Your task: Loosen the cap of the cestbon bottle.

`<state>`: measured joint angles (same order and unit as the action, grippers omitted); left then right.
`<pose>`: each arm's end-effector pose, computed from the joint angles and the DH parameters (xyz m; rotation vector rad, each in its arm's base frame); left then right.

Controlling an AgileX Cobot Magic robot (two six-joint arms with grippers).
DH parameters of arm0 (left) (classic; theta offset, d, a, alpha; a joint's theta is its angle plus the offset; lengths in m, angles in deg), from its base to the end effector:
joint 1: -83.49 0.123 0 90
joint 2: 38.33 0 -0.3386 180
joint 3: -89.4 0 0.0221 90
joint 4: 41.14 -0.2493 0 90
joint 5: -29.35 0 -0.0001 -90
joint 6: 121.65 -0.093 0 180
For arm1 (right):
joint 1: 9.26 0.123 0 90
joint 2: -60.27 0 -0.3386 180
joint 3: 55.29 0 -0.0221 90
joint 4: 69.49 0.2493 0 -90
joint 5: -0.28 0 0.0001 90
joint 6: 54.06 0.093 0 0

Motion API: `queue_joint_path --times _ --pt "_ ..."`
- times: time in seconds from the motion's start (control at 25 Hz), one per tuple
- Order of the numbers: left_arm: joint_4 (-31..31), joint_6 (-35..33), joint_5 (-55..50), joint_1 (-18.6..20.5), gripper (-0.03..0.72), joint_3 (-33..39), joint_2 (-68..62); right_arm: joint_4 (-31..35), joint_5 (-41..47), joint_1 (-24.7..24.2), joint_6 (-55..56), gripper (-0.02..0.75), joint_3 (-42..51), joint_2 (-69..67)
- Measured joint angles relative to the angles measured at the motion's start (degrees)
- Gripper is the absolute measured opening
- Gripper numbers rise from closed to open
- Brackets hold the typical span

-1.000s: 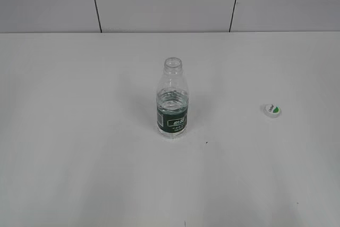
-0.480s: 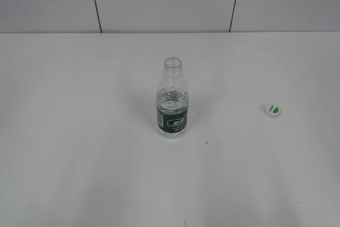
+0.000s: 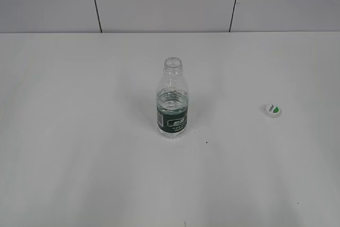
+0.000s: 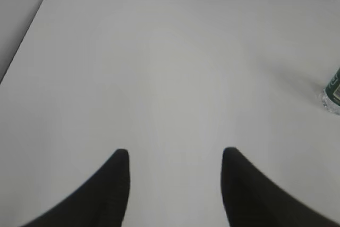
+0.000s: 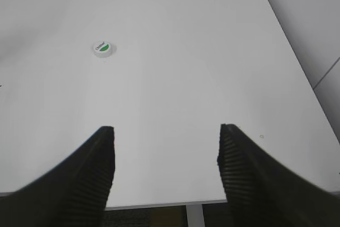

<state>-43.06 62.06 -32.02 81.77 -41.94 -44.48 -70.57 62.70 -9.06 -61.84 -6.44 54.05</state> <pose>-0.0621 0.0046 0.2799 -0.0375 2.0270 -0.0199 -0.0624 -0.0018 0.2775 -0.1413 2.0472 -0.1049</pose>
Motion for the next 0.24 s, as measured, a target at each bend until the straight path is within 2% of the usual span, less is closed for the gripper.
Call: queue_joint_path --times 0.24 --pt "0.0 0.0 0.0 0.0 0.349 0.0 0.0 0.0 0.0 0.0 0.0 0.471 0.0 0.0"
